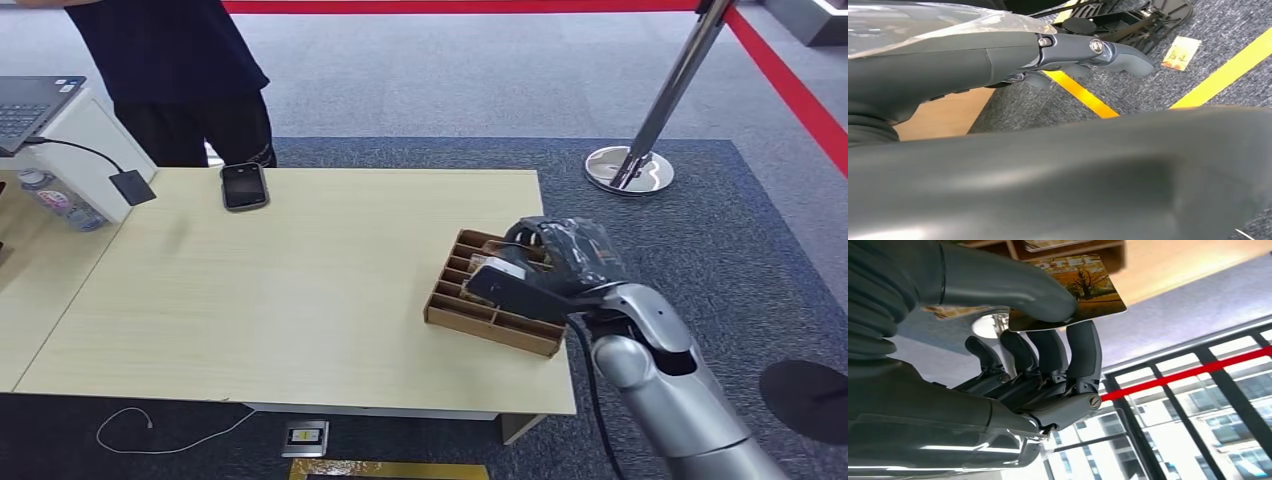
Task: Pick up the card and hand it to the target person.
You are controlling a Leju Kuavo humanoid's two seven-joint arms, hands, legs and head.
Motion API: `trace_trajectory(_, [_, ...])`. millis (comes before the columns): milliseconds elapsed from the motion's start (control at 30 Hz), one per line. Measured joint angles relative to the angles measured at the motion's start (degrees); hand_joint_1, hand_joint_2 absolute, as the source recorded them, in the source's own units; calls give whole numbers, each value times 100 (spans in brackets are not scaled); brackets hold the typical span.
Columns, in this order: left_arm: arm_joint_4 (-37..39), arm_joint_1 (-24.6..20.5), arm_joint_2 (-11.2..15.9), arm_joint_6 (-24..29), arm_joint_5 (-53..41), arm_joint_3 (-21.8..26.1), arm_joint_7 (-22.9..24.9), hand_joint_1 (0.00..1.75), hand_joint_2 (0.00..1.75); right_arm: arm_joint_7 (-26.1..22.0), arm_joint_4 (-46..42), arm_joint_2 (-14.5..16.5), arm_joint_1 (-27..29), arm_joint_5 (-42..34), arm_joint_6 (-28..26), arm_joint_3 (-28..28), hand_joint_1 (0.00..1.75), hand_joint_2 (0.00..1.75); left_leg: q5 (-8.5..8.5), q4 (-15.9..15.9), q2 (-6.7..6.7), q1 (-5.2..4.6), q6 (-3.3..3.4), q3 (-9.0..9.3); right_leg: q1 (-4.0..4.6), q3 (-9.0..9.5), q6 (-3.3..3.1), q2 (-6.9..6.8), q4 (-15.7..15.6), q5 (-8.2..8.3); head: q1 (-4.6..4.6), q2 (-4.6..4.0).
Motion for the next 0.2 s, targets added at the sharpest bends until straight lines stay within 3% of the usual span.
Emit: trace_trajectory(200, [0,-6,0,-14,0,1,-11,0,0,-220,117,85,-527,-377,190,268,138,175,0,0,1,0,0,-4,1,-3,0,0,2,0,0,0])
